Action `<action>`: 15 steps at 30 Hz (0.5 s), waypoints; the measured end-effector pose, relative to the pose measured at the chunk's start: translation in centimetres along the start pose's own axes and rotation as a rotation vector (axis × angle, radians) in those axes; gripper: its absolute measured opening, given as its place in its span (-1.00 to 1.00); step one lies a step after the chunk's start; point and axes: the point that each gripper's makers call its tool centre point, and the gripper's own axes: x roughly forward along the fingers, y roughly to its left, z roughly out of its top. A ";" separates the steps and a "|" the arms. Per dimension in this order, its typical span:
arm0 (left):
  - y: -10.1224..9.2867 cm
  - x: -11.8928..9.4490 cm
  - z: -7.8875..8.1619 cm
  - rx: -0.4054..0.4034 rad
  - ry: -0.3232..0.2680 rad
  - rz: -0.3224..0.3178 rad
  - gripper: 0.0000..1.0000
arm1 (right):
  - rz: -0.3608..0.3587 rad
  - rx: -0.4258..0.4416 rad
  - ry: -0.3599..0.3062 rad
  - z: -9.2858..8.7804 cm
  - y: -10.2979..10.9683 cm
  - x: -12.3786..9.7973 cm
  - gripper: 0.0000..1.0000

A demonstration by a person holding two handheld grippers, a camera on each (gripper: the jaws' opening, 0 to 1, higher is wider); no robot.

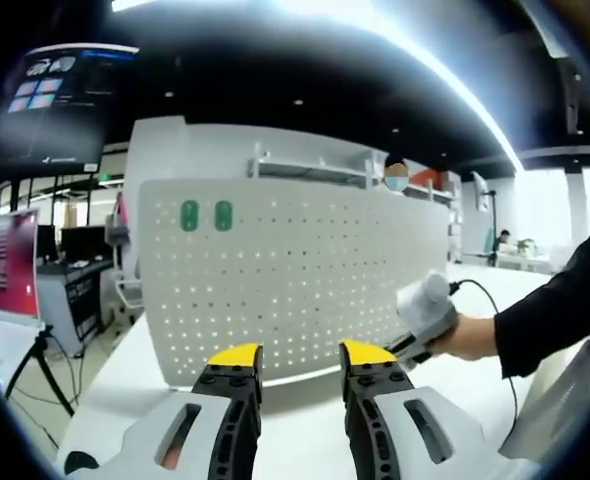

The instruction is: Insert the hook assembly into the mounting plate slot until the hook locks in place.

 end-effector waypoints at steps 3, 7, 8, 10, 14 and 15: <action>-0.2 0.1 0.0 -0.004 0.004 -0.010 -0.36 | -0.001 0.017 -0.036 0.9 0.1 -0.7 -1.00; -0.5 0.2 0.1 -0.007 0.005 -0.020 -0.37 | -0.007 0.039 -0.100 2.3 0.5 -2.0 -1.00; -0.6 0.2 0.3 -0.005 0.005 -0.024 -0.37 | -0.009 0.042 -0.111 2.6 0.5 -2.3 -1.00; -0.8 0.2 0.4 -0.002 0.004 -0.030 -0.37 | -0.013 0.051 -0.142 3.5 0.6 -3.0 -1.00; -1.2 0.3 0.7 0.002 0.003 -0.045 -0.37 | -0.011 0.074 -0.217 5.4 1.0 -4.6 -1.00; -1.3 0.3 0.8 0.003 0.003 -0.047 -0.37 | -0.011 0.075 -0.230 5.7 1.1 -4.9 -1.00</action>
